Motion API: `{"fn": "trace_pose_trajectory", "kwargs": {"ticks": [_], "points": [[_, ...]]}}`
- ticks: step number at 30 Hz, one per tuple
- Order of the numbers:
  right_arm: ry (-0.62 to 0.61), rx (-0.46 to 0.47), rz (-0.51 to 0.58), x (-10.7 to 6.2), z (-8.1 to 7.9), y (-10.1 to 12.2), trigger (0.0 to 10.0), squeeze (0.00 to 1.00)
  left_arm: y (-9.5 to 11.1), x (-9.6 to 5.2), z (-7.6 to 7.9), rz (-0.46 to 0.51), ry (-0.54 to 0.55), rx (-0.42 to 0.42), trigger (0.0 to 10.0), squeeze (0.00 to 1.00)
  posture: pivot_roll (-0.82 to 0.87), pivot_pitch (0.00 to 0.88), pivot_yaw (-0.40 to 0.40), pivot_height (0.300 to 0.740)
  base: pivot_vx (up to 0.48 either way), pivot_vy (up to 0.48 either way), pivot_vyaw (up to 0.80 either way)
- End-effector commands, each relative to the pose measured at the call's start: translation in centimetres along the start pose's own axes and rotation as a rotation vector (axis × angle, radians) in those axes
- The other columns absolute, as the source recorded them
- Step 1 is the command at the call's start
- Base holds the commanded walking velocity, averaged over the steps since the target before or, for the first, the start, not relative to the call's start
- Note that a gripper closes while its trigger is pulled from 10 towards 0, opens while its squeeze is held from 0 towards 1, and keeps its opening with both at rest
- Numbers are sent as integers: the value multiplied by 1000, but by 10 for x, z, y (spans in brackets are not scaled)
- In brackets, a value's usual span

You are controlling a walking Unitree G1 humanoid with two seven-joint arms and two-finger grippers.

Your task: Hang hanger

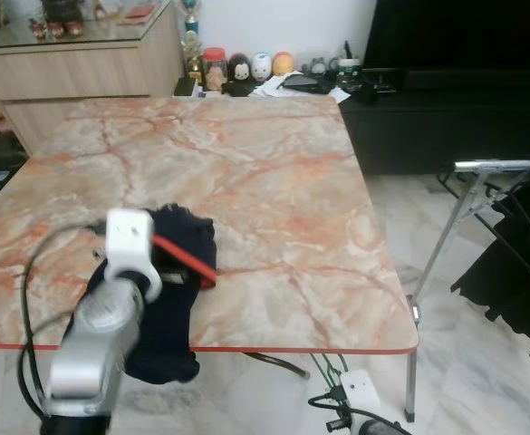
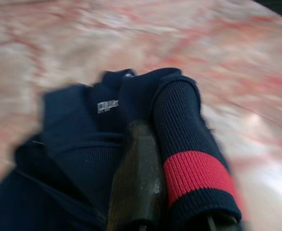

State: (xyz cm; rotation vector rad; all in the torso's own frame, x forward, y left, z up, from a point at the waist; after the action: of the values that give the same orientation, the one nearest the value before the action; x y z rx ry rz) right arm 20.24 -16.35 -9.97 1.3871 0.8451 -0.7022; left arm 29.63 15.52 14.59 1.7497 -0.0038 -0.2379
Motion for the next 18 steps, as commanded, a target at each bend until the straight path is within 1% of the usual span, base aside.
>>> {"fn": "trace_pose_trajectory", "kwargs": {"ticks": [1,3,7,8,13,15,18], "points": [[4,-9,-1,0,0,1,10000,0,2,-3,1,-6,-1,13,10000,0,79,21,19,740,0,0,0],[4,-11,-3,0,0,0,10000,0,-3,-6,8,-26,-7,5,10000,0,76,20,21,740,0,0,0],[4,-11,-4,0,0,0,10000,0,-5,-8,11,-36,-1,10,10000,0,76,20,23,740,0,0,0],[4,-9,-4,0,0,0,10000,0,-7,-9,9,-45,21,16,10000,1000,75,19,26,740,0,0,0],[4,-8,-3,0,0,0,10000,0,-8,-10,9,-52,31,20,10000,1000,75,19,26,740,0,0,0],[4,-7,-4,0,-1,0,10000,0,-9,-16,1,-44,54,21,10000,1000,79,19,30,740,0,0,0],[6,-9,-3,0,-1,0,10000,0,-10,-19,-3,-48,69,19,10000,1000,79,20,31,740,0,0,0]]}}
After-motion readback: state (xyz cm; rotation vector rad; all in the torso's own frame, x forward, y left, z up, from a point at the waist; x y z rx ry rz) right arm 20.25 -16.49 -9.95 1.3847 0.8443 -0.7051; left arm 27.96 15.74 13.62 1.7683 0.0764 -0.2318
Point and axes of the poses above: a point about 5 cm out from each wrist's last joint towards the gripper, its own x axis pointing out of the wrist towards the gripper, its own y axis along the axis of the wrist's last joint, z = x × y, the point moved 2 cm from there along x, pointing out of the wrist towards the gripper, and after that the axes turned 8 degrees about x, right-handed, at the moved point
